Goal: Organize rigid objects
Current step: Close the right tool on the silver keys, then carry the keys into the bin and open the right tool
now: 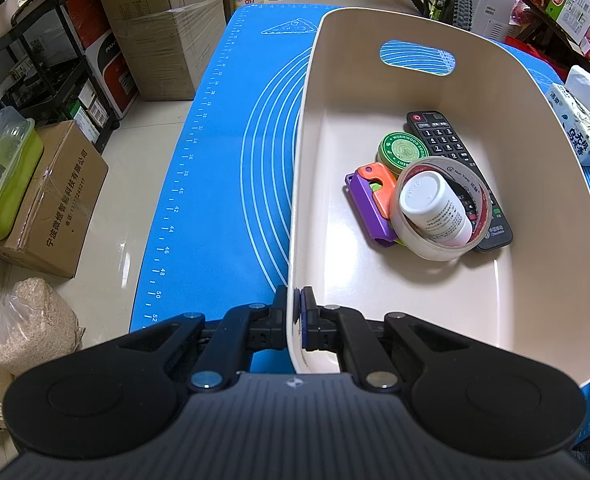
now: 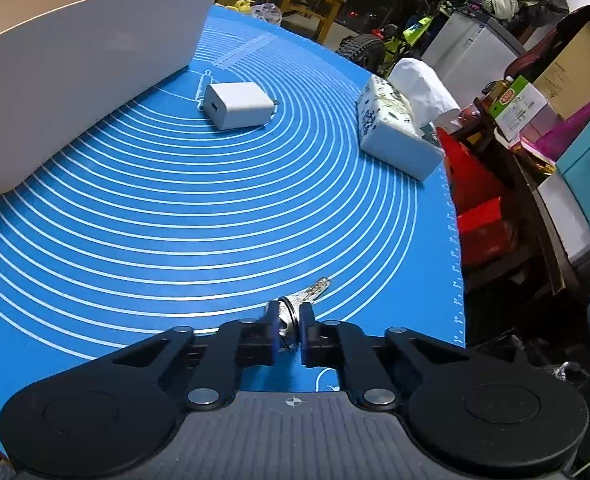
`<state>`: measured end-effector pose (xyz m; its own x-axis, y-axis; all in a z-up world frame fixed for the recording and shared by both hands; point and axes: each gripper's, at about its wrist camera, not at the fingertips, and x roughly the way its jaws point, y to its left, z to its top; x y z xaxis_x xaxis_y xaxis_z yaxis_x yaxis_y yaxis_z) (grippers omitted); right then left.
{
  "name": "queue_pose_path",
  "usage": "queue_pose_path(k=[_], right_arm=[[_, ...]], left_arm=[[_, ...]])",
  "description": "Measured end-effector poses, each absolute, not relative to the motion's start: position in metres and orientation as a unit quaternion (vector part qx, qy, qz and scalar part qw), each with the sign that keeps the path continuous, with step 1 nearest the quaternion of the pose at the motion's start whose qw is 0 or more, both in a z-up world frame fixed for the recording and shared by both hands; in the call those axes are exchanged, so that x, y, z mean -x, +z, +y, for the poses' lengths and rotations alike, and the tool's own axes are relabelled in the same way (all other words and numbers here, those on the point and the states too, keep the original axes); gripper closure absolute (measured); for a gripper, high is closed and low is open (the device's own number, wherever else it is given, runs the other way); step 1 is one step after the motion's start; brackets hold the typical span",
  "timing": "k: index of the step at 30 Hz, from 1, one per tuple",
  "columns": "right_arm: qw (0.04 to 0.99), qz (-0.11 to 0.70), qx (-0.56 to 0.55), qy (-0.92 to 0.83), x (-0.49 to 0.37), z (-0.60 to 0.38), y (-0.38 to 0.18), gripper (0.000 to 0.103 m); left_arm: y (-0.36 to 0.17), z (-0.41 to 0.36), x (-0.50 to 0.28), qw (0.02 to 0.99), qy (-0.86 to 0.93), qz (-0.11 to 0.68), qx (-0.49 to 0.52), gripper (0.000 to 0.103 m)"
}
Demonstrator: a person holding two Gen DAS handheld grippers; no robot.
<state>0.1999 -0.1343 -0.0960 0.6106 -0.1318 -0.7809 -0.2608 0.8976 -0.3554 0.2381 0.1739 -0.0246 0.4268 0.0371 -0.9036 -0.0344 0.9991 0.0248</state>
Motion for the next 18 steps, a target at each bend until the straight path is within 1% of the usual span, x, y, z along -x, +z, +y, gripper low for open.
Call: queue_pose_path(k=[2, 9, 18], right_arm=[[0.871, 0.440, 0.214, 0.049, -0.199, -0.135, -0.094, 0.089], [0.886, 0.426, 0.174, 0.055, -0.201, -0.133, -0.076, 0.089], [0.912, 0.376, 0.155, 0.056, -0.218, -0.123, -0.022, 0.089]], left_arm=[[-0.025, 0.174, -0.238, 0.845, 0.021, 0.535, 0.000, 0.096], [-0.025, 0.174, -0.238, 0.845, 0.021, 0.535, 0.000, 0.095], [-0.025, 0.174, -0.238, 0.845, 0.021, 0.535, -0.001, 0.095]])
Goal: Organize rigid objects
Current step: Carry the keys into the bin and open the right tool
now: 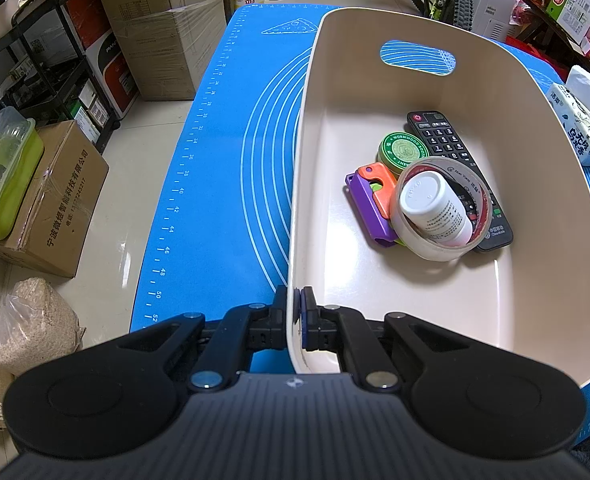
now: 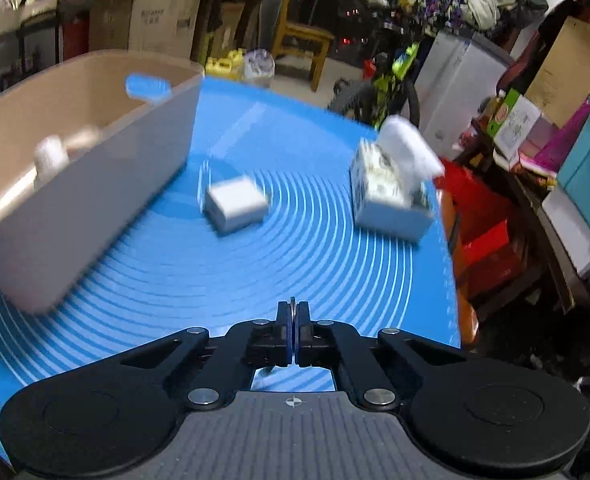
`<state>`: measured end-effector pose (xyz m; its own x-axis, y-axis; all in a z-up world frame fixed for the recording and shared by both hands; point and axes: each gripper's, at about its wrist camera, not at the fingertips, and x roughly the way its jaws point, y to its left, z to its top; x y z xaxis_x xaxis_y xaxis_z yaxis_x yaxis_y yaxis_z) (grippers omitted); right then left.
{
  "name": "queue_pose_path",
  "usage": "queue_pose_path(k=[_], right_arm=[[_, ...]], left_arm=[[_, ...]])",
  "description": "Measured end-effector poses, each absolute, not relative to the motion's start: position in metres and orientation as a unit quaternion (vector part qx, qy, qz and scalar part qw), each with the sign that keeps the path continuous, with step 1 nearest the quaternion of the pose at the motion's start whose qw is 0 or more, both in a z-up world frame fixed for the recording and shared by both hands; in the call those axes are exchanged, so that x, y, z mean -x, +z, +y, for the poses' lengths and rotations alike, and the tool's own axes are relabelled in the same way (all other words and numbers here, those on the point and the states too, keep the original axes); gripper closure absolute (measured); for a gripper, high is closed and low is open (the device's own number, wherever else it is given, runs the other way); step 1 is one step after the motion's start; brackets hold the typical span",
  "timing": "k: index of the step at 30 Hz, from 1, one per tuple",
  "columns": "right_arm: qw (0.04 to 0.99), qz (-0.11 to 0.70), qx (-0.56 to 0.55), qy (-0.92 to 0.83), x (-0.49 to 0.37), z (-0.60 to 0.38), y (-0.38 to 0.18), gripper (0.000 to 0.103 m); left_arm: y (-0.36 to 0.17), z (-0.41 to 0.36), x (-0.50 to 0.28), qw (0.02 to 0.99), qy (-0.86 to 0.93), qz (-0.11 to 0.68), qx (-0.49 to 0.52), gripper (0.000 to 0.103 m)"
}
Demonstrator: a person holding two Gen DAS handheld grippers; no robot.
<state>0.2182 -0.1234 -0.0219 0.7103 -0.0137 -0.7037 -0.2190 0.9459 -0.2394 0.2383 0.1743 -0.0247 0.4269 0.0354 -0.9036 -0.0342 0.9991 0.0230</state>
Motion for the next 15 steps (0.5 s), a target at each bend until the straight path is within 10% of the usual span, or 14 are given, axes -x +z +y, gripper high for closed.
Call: queue_pose_path(k=[15], right_arm=[[0.942, 0.253, 0.158, 0.155, -0.273, -0.041, 0.073, 0.089]], left_arm=[[-0.025, 0.174, -0.238, 0.845, 0.021, 0.535, -0.002, 0.096]])
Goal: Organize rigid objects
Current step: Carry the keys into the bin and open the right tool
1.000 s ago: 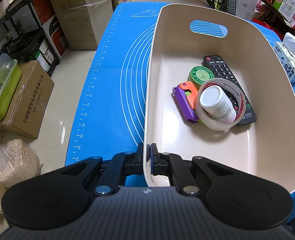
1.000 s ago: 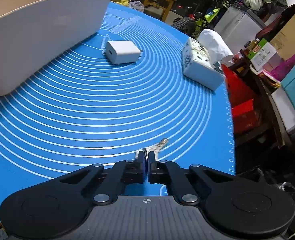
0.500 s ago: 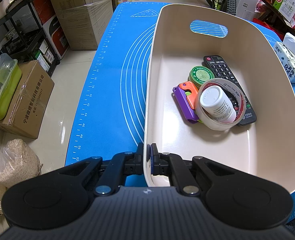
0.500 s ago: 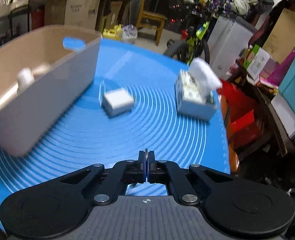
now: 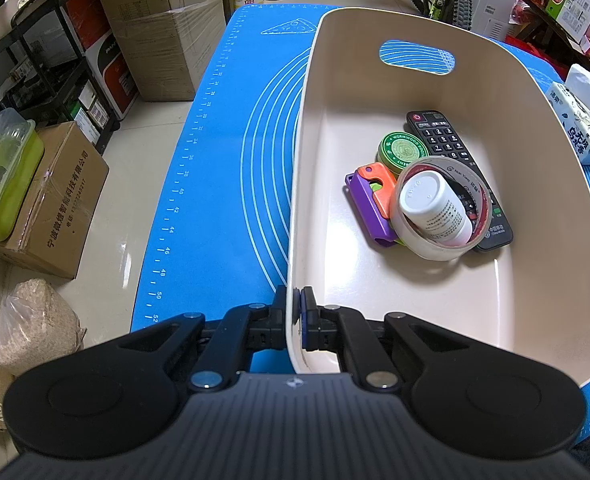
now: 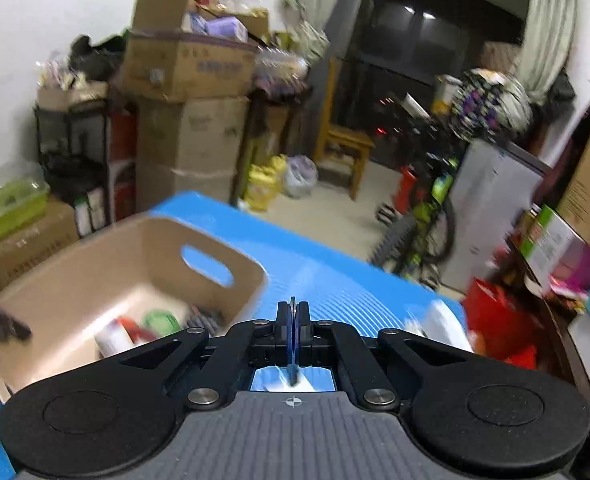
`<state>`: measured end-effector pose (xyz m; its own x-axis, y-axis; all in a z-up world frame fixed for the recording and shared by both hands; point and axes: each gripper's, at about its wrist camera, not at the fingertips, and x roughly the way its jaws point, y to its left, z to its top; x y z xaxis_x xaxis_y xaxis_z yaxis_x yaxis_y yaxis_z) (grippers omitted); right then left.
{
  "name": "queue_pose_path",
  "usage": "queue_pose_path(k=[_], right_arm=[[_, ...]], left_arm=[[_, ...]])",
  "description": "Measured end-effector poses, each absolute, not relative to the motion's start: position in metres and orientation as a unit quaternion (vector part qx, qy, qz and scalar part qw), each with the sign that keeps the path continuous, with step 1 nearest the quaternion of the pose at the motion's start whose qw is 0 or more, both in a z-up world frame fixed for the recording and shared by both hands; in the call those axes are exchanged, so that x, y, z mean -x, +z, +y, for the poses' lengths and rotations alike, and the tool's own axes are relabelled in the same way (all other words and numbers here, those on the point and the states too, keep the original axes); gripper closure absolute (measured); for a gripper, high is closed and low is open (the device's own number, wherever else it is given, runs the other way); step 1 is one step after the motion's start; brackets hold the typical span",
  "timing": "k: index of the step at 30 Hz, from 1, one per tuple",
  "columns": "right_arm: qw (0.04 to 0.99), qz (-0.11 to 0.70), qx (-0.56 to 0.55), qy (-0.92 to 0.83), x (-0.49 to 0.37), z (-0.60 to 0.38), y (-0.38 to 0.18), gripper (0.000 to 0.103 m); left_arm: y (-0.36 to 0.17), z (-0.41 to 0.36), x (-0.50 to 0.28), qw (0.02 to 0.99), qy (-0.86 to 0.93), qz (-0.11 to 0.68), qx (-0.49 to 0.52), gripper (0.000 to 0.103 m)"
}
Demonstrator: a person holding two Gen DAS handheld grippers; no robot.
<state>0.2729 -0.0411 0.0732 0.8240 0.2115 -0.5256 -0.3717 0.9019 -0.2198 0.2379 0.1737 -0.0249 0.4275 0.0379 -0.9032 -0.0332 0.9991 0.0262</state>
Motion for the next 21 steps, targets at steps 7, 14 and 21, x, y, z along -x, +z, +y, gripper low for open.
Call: queue_pose_path(k=[7, 14, 21], right_arm=[[0.919, 0.265, 0.206, 0.208, -0.314, 0.023, 0.063, 0.089], [0.896, 0.328, 0.212, 0.211, -0.357, 0.063, 0.018, 0.089], [0.873, 0.377, 0.230, 0.207, -0.369, 0.085, -0.025, 0.089]], left_arm=[[-0.025, 0.173, -0.238, 0.844, 0.022, 0.535, -0.004, 0.096], [-0.025, 0.173, -0.238, 0.844, 0.022, 0.535, -0.004, 0.096], [-0.024, 0.174, -0.238, 0.845, 0.021, 0.535, -0.003, 0.096]])
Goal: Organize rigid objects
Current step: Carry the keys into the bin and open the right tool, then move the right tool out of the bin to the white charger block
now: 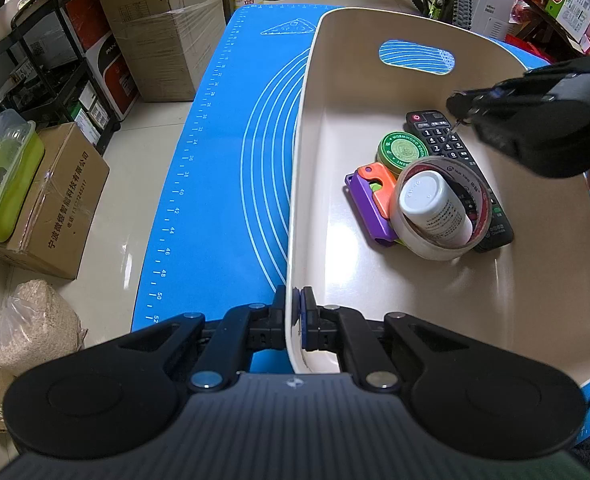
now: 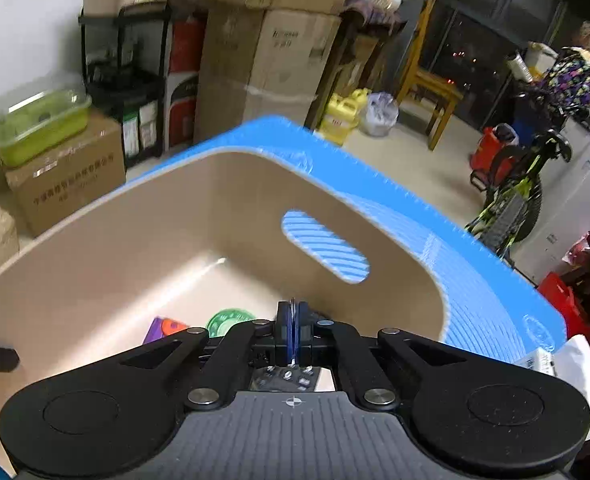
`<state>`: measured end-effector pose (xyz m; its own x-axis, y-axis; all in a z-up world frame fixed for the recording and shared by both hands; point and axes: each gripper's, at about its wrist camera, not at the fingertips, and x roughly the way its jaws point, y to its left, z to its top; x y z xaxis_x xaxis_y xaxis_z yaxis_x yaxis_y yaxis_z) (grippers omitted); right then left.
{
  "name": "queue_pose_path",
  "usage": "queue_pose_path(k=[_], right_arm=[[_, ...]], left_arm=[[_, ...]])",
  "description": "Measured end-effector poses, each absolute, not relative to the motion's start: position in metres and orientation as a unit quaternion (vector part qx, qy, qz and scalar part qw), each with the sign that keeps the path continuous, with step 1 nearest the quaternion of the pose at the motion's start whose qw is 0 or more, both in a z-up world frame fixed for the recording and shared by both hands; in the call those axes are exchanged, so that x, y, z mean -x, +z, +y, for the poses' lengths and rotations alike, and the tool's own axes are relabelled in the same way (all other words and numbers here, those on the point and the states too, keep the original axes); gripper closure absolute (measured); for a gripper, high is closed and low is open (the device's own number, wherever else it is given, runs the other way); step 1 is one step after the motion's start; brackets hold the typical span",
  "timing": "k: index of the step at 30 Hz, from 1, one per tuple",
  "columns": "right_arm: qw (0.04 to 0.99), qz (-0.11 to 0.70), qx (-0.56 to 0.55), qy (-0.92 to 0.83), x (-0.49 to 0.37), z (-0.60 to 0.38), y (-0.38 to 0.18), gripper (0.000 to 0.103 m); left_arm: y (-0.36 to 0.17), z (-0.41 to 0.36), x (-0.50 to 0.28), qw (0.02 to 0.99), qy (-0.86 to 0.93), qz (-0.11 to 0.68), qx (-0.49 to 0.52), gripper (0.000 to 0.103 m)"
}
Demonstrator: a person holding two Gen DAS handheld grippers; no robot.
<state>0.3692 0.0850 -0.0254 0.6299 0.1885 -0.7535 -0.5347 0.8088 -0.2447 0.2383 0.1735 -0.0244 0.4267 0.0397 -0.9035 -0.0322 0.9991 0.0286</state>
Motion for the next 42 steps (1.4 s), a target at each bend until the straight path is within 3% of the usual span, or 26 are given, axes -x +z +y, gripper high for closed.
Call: queue_pose_path(k=[18, 20, 26, 31, 42], right_arm=[[0.843, 0.437, 0.231, 0.214, -0.372, 0.087, -0.047, 0.084], [0.844, 0.440, 0.224, 0.211, -0.373, 0.085, -0.045, 0.068], [0.845, 0.448, 0.206, 0.207, -0.371, 0.079, -0.041, 0.037], [0.849, 0.434, 0.203, 0.222, -0.359, 0.072, -0.030, 0.028], [0.884, 0.376, 0.178, 0.213, -0.339, 0.033, 0.025, 0.027]], left_arm=[[-0.024, 0.174, -0.238, 0.844, 0.022, 0.535, -0.004, 0.096], [-0.024, 0.174, -0.238, 0.845, 0.022, 0.535, -0.004, 0.096], [-0.024, 0.174, -0.238, 0.845, 0.021, 0.535, -0.004, 0.096], [-0.024, 0.172, -0.239, 0.845, 0.022, 0.535, -0.004, 0.096], [-0.023, 0.171, -0.239, 0.845, 0.022, 0.535, -0.002, 0.096]])
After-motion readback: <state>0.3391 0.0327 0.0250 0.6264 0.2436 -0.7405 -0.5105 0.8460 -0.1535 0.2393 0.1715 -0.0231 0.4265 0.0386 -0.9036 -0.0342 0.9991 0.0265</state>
